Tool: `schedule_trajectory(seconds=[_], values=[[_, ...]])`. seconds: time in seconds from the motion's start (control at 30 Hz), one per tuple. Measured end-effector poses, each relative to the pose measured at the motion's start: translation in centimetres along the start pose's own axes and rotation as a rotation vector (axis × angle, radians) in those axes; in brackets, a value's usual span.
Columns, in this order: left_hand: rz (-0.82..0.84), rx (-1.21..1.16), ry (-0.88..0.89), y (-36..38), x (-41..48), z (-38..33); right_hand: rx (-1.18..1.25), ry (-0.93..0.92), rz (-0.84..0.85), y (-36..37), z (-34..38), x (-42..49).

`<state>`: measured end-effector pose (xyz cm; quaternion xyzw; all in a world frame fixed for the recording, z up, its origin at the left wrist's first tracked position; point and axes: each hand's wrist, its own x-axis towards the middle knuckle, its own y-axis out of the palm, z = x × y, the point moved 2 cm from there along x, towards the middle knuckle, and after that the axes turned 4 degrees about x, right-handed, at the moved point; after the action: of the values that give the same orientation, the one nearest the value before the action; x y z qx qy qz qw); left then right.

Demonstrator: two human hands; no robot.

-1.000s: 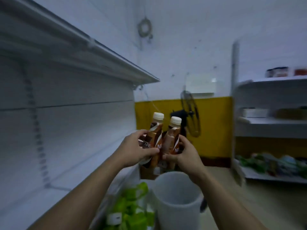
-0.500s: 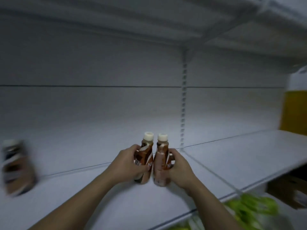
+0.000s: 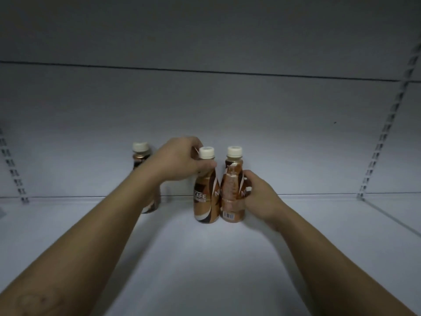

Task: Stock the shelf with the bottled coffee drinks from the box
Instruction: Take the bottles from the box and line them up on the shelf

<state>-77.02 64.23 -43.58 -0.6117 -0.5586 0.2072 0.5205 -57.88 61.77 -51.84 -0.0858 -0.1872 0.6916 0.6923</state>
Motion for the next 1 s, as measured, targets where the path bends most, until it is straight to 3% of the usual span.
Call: schedule_trajectory(seconds=[0.27, 0.43, 0.67, 0.87, 1.0], values=[[0.041, 0.296, 0.018, -3.6, 2.3, 2.4, -0.104, -0.006, 0.014, 4.3, 1.2, 3.3], [0.025, 0.343, 0.012, -4.3, 2.8, 3.9, -0.258, -0.016, 0.055, 6.8, 2.9, 5.0], [-0.066, 0.606, -0.005, -4.5, 3.3, 4.3, -0.151, -0.013, -0.066, 8.2, 1.4, 4.3], [-0.041, 0.515, 0.015, -4.7, 2.9, 4.5, -0.144, -0.045, -0.104, 8.3, 1.1, 3.6], [-0.051, 0.52, 0.039, -4.3, 1.6, 2.6, -0.353, -0.02, -0.042, 7.2, 2.4, 2.3]])
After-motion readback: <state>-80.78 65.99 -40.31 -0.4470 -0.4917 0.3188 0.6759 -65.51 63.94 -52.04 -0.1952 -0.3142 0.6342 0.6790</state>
